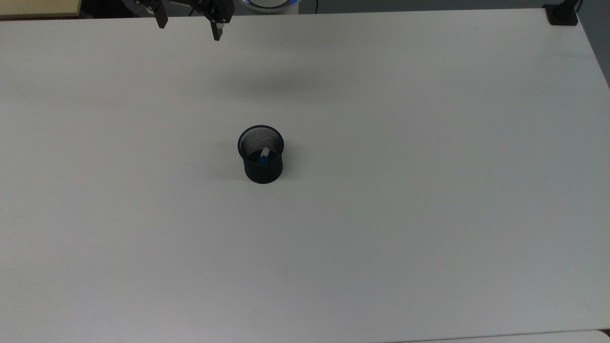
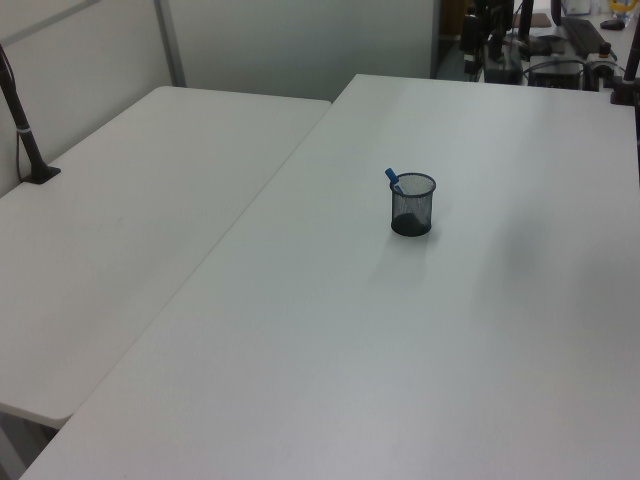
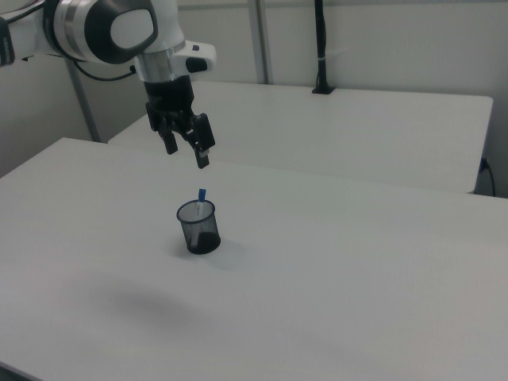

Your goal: Remove the marker

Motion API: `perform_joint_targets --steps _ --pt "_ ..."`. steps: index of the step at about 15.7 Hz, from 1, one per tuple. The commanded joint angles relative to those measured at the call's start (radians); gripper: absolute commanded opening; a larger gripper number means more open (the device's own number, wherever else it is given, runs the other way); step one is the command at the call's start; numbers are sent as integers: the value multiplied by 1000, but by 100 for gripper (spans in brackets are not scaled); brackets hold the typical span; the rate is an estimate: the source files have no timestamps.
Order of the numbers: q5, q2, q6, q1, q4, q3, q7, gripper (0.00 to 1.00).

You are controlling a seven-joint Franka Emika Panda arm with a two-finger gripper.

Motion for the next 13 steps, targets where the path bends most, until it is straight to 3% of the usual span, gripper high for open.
perform_joint_targets --steps 1,13 --pt "18 -4 -9 1 3 -2 -25 100" --pt "23 -1 0 1 5 -2 -28 100"
